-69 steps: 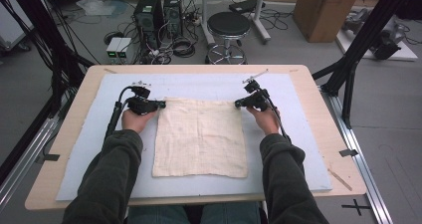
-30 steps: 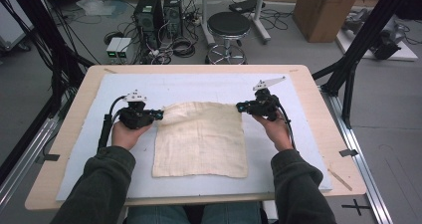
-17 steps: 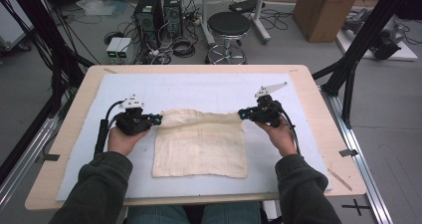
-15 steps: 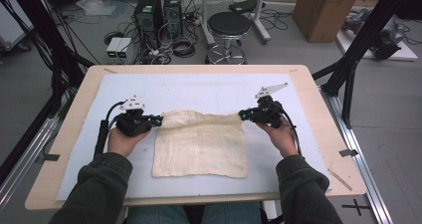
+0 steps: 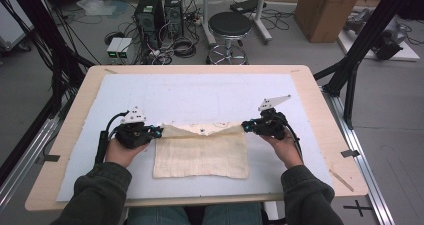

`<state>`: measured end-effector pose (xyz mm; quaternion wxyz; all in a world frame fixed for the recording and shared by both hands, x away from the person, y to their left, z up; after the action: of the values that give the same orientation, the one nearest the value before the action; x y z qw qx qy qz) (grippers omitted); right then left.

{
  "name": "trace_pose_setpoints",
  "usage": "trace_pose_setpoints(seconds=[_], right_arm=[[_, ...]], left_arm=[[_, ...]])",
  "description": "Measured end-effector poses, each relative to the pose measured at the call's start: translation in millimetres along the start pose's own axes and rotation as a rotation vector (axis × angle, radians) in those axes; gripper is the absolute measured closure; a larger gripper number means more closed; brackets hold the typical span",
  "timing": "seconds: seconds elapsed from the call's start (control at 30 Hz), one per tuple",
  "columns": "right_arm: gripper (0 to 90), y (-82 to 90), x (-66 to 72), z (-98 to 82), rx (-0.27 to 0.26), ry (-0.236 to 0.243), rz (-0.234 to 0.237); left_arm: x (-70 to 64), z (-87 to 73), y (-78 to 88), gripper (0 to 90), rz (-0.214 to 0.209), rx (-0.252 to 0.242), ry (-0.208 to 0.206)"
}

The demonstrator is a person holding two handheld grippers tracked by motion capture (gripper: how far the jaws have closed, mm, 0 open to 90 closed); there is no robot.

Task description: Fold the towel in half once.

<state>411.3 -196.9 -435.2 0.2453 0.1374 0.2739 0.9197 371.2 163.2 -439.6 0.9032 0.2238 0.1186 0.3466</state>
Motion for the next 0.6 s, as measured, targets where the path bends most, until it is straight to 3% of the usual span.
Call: trace_pose_setpoints(seconds=[0.43, 0.6], right_arm=[[84.4, 4.5, 25.6, -13.1, 0.003, 0.036, 0.022], [84.4, 8.5, 35.7, -17.3, -0.004, 0.047, 0.028]], left_arm=[[-17.2, -17.8, 11.8, 85.8, -0.021, 0.023, -0.046], [-22.5, -20.0, 16.5, 85.7, -0.020, 0.032, -0.084]])
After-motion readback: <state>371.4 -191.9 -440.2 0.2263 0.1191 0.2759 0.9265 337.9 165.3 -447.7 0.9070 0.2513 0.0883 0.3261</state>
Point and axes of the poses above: each handheld gripper's, and its own axes: y roughly backward along the jaws, z roughly out of its top, x roughly to its left, the point moved 6 cm from there along -y, roughly forward along the jaws, and after that the axes turned 5 degrees about -x, right-handed, at the moved point
